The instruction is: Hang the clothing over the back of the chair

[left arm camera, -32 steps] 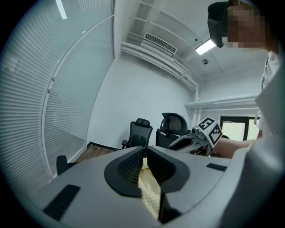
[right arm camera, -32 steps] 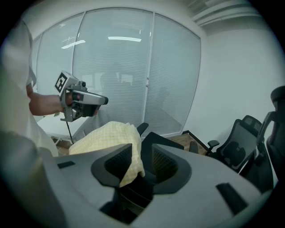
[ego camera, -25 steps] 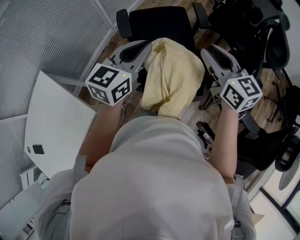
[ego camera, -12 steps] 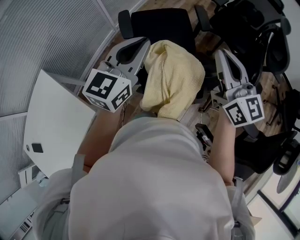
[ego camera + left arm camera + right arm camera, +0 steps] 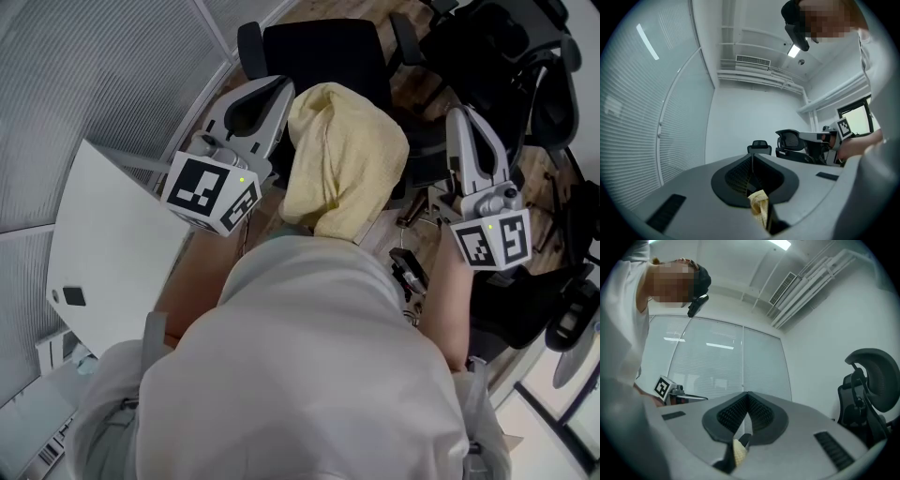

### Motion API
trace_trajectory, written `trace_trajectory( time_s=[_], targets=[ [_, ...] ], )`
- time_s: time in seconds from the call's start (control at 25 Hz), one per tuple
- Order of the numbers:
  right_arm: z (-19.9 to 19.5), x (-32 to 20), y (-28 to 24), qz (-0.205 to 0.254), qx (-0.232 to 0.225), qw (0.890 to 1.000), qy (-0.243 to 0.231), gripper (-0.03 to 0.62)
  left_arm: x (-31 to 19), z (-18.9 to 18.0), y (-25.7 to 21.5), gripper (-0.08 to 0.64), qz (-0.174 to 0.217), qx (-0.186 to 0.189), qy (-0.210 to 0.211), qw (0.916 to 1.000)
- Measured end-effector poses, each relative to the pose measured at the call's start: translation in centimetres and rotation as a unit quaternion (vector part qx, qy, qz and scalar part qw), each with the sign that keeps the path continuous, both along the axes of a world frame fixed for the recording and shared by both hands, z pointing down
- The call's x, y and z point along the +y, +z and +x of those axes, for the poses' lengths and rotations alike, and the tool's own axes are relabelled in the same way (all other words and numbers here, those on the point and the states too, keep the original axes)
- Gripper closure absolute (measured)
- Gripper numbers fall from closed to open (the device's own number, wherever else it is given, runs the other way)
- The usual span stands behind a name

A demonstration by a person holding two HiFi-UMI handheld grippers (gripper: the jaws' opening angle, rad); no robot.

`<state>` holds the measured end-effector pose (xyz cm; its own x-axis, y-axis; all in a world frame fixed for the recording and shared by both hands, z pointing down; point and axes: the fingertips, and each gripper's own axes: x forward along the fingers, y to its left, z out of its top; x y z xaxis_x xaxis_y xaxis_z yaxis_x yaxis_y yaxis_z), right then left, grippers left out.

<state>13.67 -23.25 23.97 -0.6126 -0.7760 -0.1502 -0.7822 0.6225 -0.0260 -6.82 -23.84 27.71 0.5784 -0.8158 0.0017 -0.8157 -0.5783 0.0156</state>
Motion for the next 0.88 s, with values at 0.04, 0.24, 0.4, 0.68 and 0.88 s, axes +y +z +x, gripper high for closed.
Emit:
trace_trajectory(
  time_s=[0.04,0.24,0.4,0.68,0.88],
  targets=[
    [0.0,0.1,-0.2,0.003,0.0,1.0,0.001,0.572,0.0,-0.1,0.0,0.535,-0.001,-0.001,-0.004,1.0],
    [0.3,0.2,-0.1,0.001,-0.006,1.0,0.006,0.572,0.0,-0.9,-0.1,0.535,0.001,0.003,-0.019,0.9998],
    [0.6,0.3,-0.2,0.004,-0.009,1.0,0.012,0.572,0.2,-1.0,-0.2,0.535,0.005,0.005,-0.022,0.9997],
    [0.7,0.6,-0.7,0.017,-0.009,1.0,0.017,0.572,0.5,-0.8,-0.2,0.537,0.01,0.007,-0.022,0.9997],
    [1.2,0.6,-0.7,0.014,-0.009,0.999,0.028,0.572,0.6,-0.8,-0.3,0.538,0.012,0.005,-0.027,0.9996]
  ],
)
